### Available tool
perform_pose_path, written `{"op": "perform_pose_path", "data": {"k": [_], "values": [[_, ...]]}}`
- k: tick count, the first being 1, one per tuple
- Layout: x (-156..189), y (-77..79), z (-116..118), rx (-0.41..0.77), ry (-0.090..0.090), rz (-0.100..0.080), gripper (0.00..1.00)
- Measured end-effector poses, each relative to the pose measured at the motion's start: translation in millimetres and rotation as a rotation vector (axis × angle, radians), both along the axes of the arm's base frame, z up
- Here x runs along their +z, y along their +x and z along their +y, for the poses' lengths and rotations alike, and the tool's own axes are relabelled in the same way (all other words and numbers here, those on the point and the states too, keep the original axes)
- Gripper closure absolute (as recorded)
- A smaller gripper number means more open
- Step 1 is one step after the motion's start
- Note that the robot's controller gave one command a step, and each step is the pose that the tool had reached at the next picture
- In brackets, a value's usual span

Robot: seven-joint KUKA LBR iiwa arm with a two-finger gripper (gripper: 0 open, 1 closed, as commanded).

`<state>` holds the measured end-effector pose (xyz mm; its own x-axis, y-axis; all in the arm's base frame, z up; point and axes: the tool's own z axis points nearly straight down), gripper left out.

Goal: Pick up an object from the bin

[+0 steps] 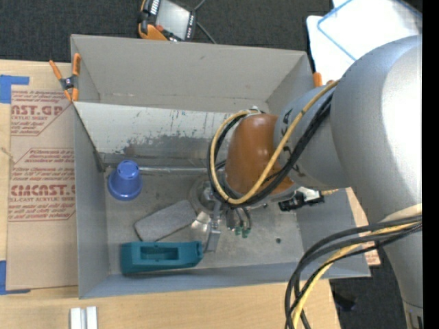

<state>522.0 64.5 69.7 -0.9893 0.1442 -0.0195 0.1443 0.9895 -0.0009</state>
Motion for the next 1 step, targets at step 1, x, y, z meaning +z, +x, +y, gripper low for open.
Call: {"op": "perform_pose_path", "data": {"k": [1], "values": [[1.7,13.0,58.5,0.389,-0.002,-0.009,1.0]]}}
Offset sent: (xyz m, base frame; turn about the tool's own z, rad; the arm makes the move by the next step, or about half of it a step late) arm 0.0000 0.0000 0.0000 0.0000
